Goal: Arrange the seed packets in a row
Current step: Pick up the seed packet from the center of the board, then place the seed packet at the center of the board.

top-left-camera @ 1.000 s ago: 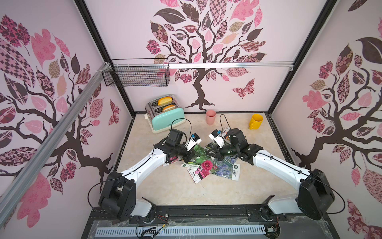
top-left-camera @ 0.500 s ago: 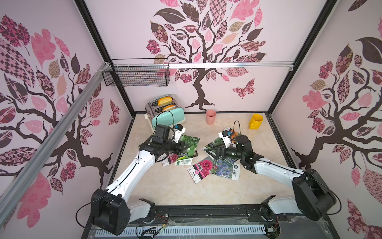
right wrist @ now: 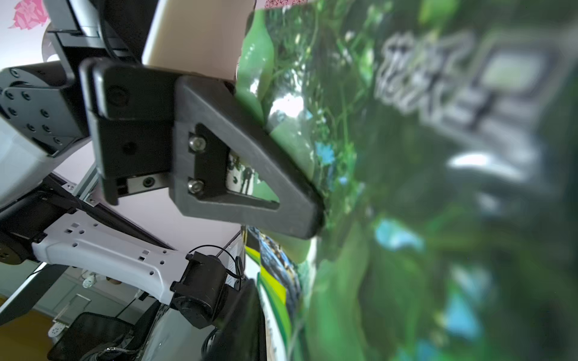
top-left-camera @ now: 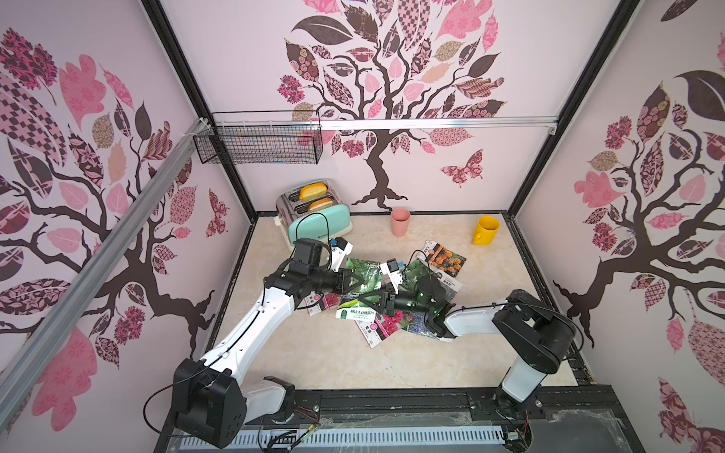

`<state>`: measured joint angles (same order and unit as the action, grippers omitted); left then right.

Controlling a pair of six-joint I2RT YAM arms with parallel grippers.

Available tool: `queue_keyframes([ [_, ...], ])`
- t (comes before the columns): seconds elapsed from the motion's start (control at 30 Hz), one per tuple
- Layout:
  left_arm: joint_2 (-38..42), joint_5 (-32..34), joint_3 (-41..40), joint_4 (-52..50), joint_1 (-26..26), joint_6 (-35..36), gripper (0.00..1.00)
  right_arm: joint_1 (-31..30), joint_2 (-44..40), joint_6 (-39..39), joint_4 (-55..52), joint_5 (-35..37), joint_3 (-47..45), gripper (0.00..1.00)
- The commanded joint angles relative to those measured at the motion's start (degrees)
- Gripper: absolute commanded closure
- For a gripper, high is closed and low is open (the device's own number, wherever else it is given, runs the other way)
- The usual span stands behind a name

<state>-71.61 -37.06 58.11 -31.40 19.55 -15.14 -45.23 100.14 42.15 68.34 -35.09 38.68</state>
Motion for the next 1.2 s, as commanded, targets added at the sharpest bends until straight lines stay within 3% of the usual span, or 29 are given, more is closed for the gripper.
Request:
queue_keyframes([
  [0.0, 1.7, 12.3, 4.3, -3.9, -1.7, -4.4, 1.00, -0.8, -0.2, 2.0, 4.8, 2.4, -0.4, 1.00],
  [0.13, 6.2, 33.9, 9.4, -18.0, -8.7, -9.0, 0.55, -1.8, 2.6, 4.2, 2.8, 6.8, 1.0, 1.00],
  [0.3, 19.4, 38.6, 3.6, -17.9, -21.1, -13.2, 0.41, -8.3, 10.6, 4.9, -7.1, 13.9, 12.4, 1.00],
  [0.47, 25.0, 40.3, 3.2, -19.8, -25.9, -14.8, 0.38, -13.8, 23.4, 7.9, -16.2, 18.9, 28.6, 1.00],
  [0.8, 27.0, 40.7, 4.3, -20.0, -26.1, -15.4, 0.39, -20.3, 43.1, 7.4, -41.8, 28.2, 59.3, 1.00],
  [0.97, 27.5, 39.9, 3.2, -19.6, -26.1, -15.5, 0.38, -20.8, 51.4, 8.8, -53.8, 27.4, 75.0, 1.00],
  [1.03, 27.7, 39.6, 2.7, -19.5, -26.1, -15.4, 0.38, -20.9, 51.7, 7.6, -55.4, 28.2, 76.3, 1.00],
  [1.07, 27.7, 39.4, 2.3, -19.3, -26.1, -15.4, 0.38, -20.8, 51.5, 7.2, -55.8, 28.2, 76.4, 0.98],
  [1.1, 27.7, 39.2, 2.0, -19.1, -26.1, -15.3, 0.39, -20.6, 51.2, 6.9, -56.1, 27.9, 76.1, 0.82],
  [1.17, 27.7, 39.2, 1.6, -19.0, -26.1, -15.0, 0.38, -20.2, 50.0, 6.4, -54.9, 27.0, 74.0, 0.61],
])
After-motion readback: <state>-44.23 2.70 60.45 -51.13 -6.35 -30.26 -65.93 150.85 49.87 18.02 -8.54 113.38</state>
